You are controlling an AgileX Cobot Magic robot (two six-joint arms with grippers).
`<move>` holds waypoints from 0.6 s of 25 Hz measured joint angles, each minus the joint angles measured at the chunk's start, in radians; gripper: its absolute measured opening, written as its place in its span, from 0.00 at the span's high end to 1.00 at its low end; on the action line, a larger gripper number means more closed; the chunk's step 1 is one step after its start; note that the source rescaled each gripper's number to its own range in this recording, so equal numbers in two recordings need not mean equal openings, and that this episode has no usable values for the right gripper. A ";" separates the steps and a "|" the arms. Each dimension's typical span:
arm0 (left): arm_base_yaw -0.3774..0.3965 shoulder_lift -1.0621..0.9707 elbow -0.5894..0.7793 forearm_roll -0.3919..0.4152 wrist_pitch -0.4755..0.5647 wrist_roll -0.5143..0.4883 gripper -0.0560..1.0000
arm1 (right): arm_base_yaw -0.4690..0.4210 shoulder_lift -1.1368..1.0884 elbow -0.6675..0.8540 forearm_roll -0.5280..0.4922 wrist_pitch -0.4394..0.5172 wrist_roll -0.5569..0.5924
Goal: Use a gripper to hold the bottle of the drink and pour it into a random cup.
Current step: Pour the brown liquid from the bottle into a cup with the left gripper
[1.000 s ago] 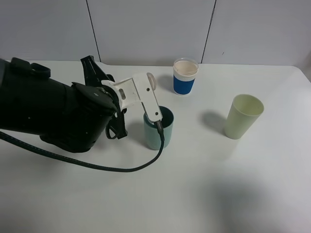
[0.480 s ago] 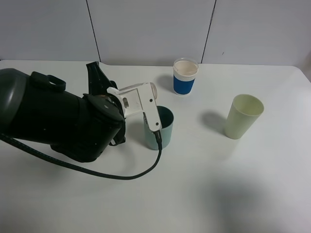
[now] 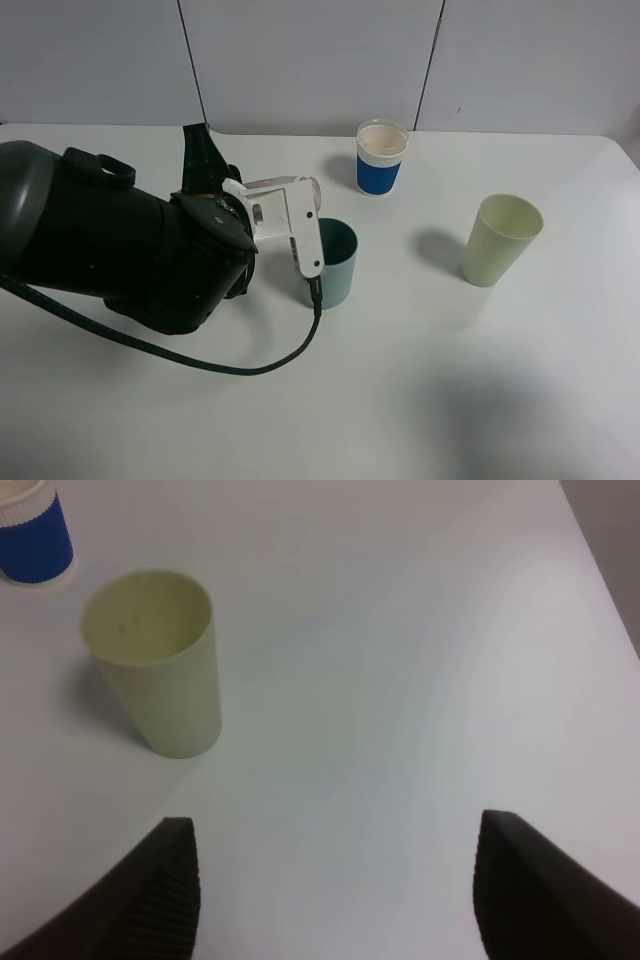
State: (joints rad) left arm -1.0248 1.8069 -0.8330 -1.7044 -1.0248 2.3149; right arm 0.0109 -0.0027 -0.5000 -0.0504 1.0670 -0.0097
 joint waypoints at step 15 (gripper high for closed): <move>0.000 0.000 0.000 0.006 -0.008 0.085 0.93 | 0.000 0.000 0.000 -0.003 0.000 0.000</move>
State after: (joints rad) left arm -1.0248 1.8069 -0.8330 -1.6982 -1.0330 2.3994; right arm 0.0109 -0.0027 -0.5000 -0.0536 1.0670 -0.0097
